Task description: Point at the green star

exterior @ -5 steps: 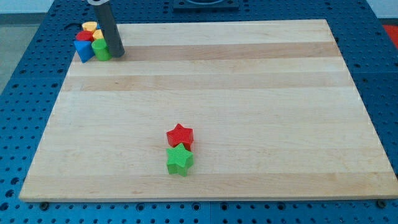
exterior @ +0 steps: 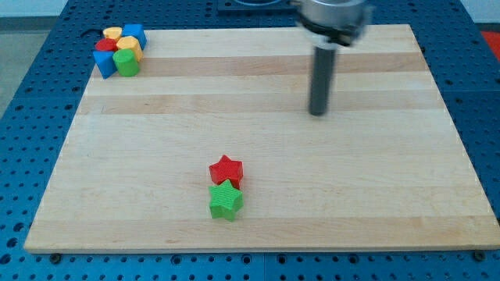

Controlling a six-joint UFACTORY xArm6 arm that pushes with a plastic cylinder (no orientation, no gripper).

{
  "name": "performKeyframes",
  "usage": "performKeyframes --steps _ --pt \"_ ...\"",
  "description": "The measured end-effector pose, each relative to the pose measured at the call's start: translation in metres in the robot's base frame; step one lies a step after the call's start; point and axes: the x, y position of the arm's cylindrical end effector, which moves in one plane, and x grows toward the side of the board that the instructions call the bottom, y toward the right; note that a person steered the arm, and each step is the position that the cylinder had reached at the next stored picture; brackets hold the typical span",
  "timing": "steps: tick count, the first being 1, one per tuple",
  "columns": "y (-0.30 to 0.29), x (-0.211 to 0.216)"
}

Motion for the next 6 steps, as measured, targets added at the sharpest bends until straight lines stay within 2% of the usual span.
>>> performKeyframes --steps 1,2,3,6 --pt "0.053 0.071" --pt "0.066 0.153" --pt "0.041 0.192" --pt "-0.128 0.184"
